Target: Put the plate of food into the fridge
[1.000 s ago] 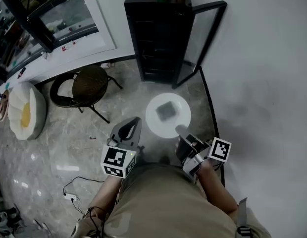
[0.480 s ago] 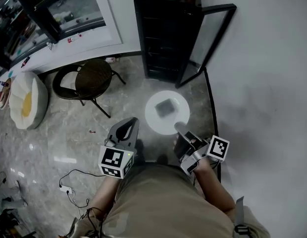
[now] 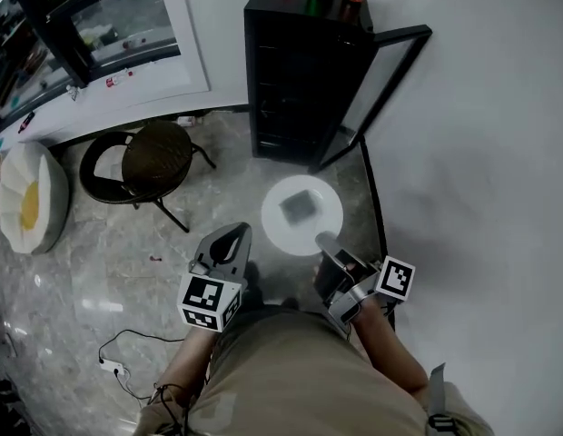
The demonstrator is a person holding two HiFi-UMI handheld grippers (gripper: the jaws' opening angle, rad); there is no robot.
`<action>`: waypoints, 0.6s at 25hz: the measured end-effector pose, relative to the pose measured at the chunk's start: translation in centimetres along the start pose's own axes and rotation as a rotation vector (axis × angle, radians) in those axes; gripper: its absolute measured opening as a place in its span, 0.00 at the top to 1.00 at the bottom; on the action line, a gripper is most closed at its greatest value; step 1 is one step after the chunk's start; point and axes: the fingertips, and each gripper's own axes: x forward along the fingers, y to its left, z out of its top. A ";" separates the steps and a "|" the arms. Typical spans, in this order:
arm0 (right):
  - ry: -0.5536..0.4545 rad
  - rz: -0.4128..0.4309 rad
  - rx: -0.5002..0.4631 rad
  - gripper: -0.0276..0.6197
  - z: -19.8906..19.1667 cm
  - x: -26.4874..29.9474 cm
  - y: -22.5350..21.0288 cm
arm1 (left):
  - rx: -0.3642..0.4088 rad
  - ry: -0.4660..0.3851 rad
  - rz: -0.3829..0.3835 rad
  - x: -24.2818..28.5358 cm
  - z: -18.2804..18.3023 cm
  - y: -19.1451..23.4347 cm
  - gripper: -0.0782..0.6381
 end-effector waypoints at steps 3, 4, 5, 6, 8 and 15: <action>-0.012 -0.009 -0.008 0.91 0.3 2.0 0.6 | -0.005 -0.015 -0.022 0.9 1.2 2.0 0.87; -0.017 -0.010 -0.009 0.91 0.3 2.7 0.8 | -0.004 -0.016 -0.029 1.1 1.4 2.7 0.87; -0.021 -0.009 -0.008 0.91 0.2 3.4 0.9 | -0.004 -0.016 -0.034 1.3 1.6 3.4 0.87; -0.025 -0.007 -0.006 0.91 0.2 4.2 1.1 | -0.004 -0.016 -0.039 1.5 1.8 4.2 0.87; -0.033 -0.003 0.000 0.91 0.0 5.7 1.4 | -0.006 -0.014 -0.049 1.9 2.0 5.8 0.87; -0.040 -0.015 0.015 0.91 -0.8 10.3 1.1 | -0.027 -0.025 -0.068 2.6 2.0 10.3 0.87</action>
